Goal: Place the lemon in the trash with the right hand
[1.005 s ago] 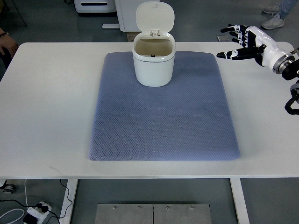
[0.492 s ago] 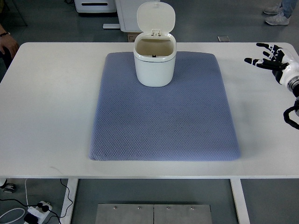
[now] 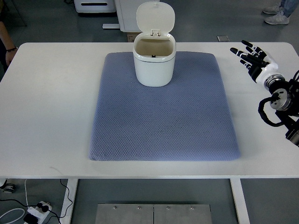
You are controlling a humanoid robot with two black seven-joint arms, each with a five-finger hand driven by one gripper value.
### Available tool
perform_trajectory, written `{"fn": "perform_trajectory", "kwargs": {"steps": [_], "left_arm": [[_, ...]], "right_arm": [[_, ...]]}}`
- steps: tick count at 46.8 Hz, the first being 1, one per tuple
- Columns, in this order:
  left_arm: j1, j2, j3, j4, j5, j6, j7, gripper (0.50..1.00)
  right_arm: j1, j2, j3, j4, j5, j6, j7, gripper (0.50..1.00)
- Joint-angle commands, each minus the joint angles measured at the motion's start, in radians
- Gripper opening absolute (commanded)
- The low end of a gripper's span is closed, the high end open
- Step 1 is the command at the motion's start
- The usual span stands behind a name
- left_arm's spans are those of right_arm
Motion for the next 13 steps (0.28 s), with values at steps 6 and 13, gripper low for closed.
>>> {"fn": "perform_trajectory", "kwargs": {"steps": [6, 13], "left_arm": [[0.000, 0.000, 0.000, 0.000, 0.000, 0.000, 0.000, 1.000], [0.000, 0.000, 0.000, 0.000, 0.000, 0.000, 0.000, 1.000]], "right_arm": [[-0.020, 0.000, -0.004, -0.001, 0.000, 0.002, 0.002, 1.000], [-0.026, 0.003, -0.004, -0.001, 0.000, 0.002, 0.003, 1.000]]}}
